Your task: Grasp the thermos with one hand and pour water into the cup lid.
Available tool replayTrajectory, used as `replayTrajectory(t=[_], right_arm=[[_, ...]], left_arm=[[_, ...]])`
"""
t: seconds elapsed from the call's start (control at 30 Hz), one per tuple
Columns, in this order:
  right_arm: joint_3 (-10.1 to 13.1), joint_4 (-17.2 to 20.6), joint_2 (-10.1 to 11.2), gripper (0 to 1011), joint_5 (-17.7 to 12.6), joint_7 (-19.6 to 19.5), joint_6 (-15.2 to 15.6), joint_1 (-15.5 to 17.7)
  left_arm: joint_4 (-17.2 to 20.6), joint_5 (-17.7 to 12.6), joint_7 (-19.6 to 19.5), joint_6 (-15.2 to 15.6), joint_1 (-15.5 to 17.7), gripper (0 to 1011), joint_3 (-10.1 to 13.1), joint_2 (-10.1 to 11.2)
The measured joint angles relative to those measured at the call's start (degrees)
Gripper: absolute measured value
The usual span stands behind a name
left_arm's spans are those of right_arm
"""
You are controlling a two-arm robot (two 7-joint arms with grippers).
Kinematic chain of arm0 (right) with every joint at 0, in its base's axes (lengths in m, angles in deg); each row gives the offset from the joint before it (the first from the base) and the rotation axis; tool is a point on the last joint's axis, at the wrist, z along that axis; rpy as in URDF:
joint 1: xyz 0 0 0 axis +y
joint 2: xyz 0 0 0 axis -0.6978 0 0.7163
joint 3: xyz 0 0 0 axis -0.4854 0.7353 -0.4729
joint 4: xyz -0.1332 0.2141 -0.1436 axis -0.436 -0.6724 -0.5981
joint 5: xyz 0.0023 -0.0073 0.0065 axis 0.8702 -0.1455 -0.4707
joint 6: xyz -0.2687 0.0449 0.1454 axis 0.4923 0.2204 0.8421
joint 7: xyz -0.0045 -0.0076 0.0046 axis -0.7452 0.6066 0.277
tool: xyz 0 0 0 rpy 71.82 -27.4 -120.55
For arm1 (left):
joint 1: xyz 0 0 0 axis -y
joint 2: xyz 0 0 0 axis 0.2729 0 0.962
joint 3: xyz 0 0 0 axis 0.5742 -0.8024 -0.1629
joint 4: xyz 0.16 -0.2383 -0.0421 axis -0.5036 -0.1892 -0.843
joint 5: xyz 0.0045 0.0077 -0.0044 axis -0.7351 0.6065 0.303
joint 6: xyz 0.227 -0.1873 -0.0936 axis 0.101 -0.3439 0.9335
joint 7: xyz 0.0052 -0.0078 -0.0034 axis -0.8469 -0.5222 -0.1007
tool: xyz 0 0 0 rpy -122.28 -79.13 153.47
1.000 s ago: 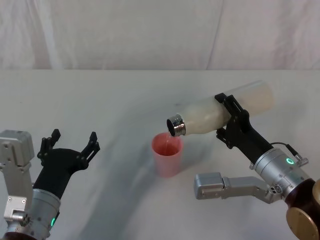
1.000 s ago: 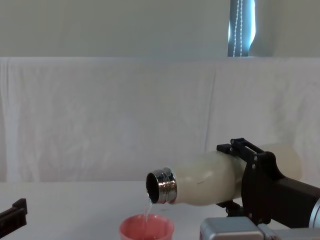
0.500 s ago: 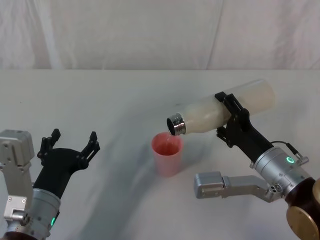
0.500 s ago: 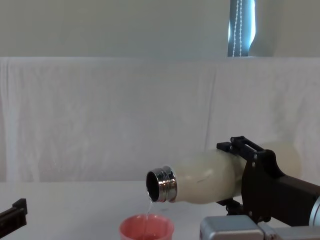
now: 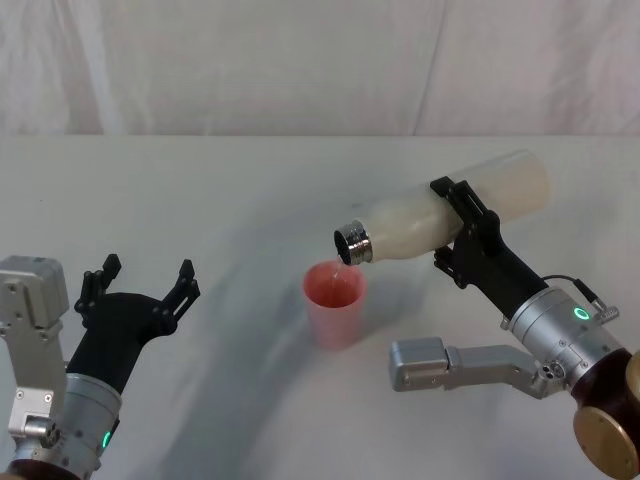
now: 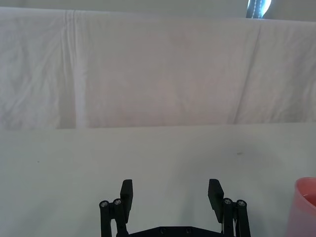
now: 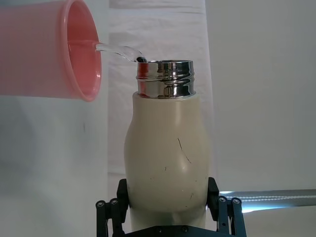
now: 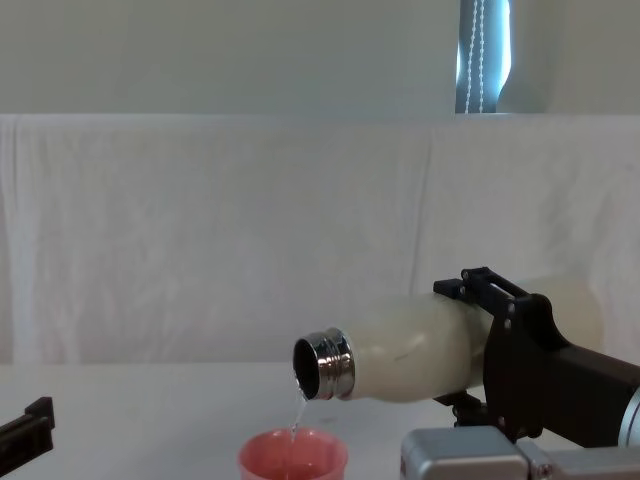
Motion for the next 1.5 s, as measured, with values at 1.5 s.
replayTrajectory(t=[1.5], right_arm=[[-0.24, -0.28, 0.38, 951, 0.74, -0.18, 0.34, -0.74]], left_arm=[[0.00, 0.00, 0.00, 0.00, 0.00, 1001, 0.00, 0.00]])
